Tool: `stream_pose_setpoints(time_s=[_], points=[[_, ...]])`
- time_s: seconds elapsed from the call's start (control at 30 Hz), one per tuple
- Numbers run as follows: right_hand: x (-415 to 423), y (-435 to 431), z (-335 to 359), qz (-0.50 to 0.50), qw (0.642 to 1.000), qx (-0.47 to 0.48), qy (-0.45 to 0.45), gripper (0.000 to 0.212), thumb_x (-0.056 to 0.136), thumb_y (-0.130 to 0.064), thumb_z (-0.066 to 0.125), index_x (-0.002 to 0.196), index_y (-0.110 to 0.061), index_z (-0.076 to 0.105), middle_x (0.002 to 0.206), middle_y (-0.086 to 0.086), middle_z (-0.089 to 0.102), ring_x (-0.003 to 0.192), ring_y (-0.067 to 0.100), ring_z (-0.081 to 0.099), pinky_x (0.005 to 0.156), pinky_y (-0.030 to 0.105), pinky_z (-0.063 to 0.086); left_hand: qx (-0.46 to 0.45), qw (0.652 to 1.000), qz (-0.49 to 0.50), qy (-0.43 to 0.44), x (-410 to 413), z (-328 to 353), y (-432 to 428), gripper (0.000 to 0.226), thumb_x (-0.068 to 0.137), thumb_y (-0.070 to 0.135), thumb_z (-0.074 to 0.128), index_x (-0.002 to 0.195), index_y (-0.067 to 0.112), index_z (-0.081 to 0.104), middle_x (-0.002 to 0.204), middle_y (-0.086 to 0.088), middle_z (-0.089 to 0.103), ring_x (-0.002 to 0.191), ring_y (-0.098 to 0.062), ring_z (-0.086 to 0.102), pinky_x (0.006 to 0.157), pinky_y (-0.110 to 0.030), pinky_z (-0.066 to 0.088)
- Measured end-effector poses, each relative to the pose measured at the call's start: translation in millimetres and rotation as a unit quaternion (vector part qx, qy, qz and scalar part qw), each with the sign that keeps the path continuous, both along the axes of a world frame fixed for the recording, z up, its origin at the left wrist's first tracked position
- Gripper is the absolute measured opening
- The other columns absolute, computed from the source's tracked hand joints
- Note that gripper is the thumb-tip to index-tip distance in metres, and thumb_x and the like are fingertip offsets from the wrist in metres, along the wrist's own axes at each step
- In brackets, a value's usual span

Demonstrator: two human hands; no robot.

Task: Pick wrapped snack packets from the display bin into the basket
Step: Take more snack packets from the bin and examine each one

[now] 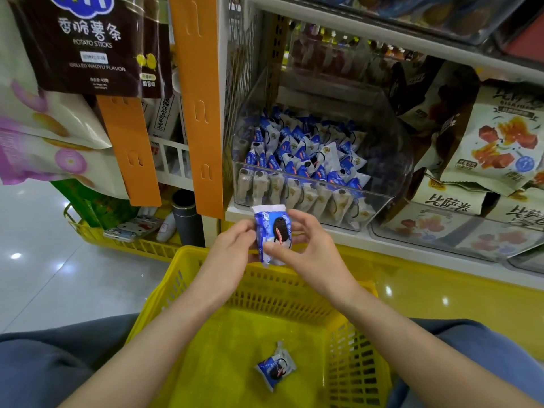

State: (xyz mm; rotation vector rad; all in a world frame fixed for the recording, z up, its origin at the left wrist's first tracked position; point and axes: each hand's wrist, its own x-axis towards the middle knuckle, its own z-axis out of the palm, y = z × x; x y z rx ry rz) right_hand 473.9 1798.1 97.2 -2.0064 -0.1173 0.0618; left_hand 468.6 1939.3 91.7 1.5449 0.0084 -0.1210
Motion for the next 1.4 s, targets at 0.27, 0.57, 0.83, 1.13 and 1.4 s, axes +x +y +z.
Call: stream_pose_setpoints(time_s=[0.27, 0.57, 0.83, 1.13, 1.4], points=[[-4.4, 6.4, -0.8, 0.041, 0.998, -0.013, -0.041, 0.025, 0.081, -0.026, 0.069, 0.096, -0.035, 0.05, 0.086, -0.021, 0.058, 0.071, -0.009, 0.052, 0.061, 0.008, 0.041, 0.023, 0.997, 0.069, -0.011, -2.5, 0.8, 2.9, 0.019, 0.096, 0.022, 0.045, 0.087, 0.008, 0.055, 0.078, -0.005, 0.063, 0.07, -0.01, 0.064, 0.064, -0.032, 0.053], [-2.4, -0.3, 4.1, 0.038, 0.977, -0.113, -0.174, 0.016, 0.089, -0.023, 0.06, 0.081, -0.01, 0.063, 0.078, -0.002, 0.058, 0.07, 0.01, 0.055, 0.066, 0.03, 0.047, -0.034, 0.996, 0.037, 0.075, -5.0, 2.0, -2.2, 0.027, 0.095, 0.019, 0.048, 0.069, 0.019, 0.057, 0.067, -0.003, 0.062, 0.064, -0.01, 0.064, 0.057, -0.026, 0.053], [-3.8, 4.9, 6.7, 0.091, 0.987, 0.033, 0.126, 0.016, 0.087, -0.02, 0.062, 0.102, -0.02, 0.058, 0.092, 0.005, 0.068, 0.074, 0.014, 0.065, 0.068, 0.03, 0.056, -0.197, 0.965, 0.151, 0.08, 0.9, 5.1, 4.6, 0.022, 0.099, 0.019, 0.041, 0.103, 0.005, 0.057, 0.096, -0.011, 0.068, 0.075, -0.013, 0.068, 0.066, -0.029, 0.058], [1.0, 0.3, 9.6, 0.051, 0.968, 0.189, 0.158, 0.014, 0.09, 0.0, 0.053, 0.101, -0.003, 0.061, 0.081, 0.008, 0.069, 0.06, 0.006, 0.067, 0.062, 0.016, 0.056, -0.211, 0.973, 0.073, 0.067, -4.3, 9.8, 1.1, 0.029, 0.085, 0.001, 0.059, 0.114, 0.004, 0.056, 0.107, -0.014, 0.069, 0.095, -0.02, 0.068, 0.077, -0.025, 0.057], [-1.9, 0.9, 12.6, 0.067, 0.996, -0.04, -0.036, 0.017, 0.086, -0.015, 0.063, 0.102, -0.02, 0.059, 0.083, -0.003, 0.069, 0.069, 0.002, 0.064, 0.068, 0.017, 0.053, -0.172, 0.981, 0.068, 0.052, -5.0, 16.9, 1.4, 0.026, 0.091, 0.013, 0.054, 0.116, 0.011, 0.057, 0.105, -0.013, 0.07, 0.093, -0.02, 0.068, 0.081, -0.032, 0.056]])
